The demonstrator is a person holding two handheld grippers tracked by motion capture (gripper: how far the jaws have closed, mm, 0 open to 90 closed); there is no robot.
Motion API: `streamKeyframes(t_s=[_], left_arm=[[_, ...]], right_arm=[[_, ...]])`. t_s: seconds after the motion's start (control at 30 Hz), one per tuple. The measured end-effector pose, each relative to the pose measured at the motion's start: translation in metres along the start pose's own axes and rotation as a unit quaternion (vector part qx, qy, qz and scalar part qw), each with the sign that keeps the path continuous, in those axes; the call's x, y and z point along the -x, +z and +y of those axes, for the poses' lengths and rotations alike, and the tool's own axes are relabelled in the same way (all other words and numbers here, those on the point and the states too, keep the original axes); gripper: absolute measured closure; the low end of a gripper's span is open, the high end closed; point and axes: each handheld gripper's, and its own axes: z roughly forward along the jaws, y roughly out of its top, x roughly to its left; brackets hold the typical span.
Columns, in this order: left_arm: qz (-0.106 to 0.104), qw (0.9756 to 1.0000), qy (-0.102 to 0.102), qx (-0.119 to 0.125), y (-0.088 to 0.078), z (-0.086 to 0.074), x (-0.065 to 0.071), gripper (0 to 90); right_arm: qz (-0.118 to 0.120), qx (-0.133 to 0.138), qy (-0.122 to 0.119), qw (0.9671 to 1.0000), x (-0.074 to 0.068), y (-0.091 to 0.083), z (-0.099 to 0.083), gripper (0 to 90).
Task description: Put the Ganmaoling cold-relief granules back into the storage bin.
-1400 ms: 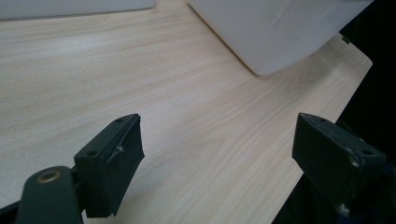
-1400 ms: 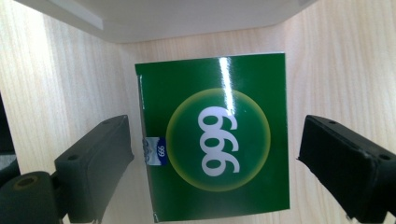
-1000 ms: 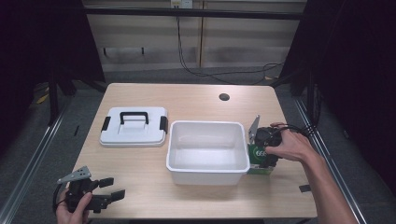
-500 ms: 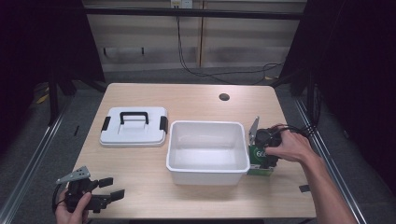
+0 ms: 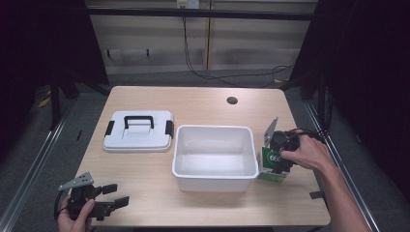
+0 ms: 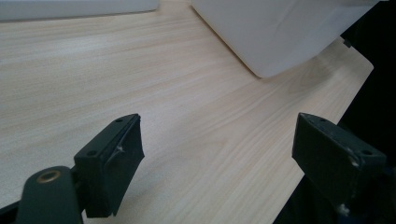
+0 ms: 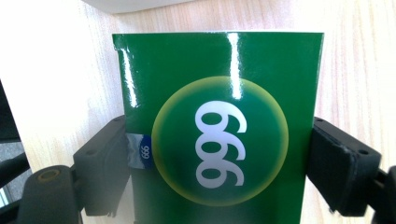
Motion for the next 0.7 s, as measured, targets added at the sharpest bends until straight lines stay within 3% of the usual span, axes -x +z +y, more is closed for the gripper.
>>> streamKeyframes(t_s=[0.13, 0.5, 0.7], left_arm=[[0.000, 1.0000, 0.001, 0.000, 0.000, 0.000, 0.000, 16.3], [0.000, 1.0000, 0.001, -0.001, 0.000, 0.000, 0.001, 16.3], [0.000, 1.0000, 0.004, 0.000, 0.000, 0.000, 0.000, 16.3]], right_arm=[[-0.007, 0.022, 0.022, 0.9995, -0.002, -0.006, -0.008, 15.8], [0.001, 0.034, 0.040, 0.9986, -0.004, -0.017, -0.019, 15.9], [0.005, 0.058, 0.066, 0.9961, -0.005, -0.025, -0.027, 15.9]])
